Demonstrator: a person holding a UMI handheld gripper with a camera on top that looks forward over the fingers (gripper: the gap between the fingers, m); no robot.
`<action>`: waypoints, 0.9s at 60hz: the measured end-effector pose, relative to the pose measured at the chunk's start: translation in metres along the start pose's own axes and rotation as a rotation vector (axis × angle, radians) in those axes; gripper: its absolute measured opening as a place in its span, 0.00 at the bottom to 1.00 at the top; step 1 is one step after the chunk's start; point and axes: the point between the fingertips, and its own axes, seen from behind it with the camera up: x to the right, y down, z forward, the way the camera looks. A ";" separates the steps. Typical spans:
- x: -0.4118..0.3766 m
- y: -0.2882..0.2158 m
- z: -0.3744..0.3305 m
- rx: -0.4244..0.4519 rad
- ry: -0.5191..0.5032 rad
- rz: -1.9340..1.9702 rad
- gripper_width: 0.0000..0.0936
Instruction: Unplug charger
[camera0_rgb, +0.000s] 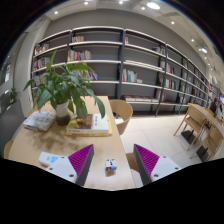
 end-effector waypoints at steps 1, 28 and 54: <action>-0.003 -0.010 -0.009 0.021 -0.004 0.003 0.85; -0.123 -0.013 -0.234 0.148 -0.060 0.004 0.88; -0.209 0.069 -0.308 0.040 -0.175 -0.021 0.88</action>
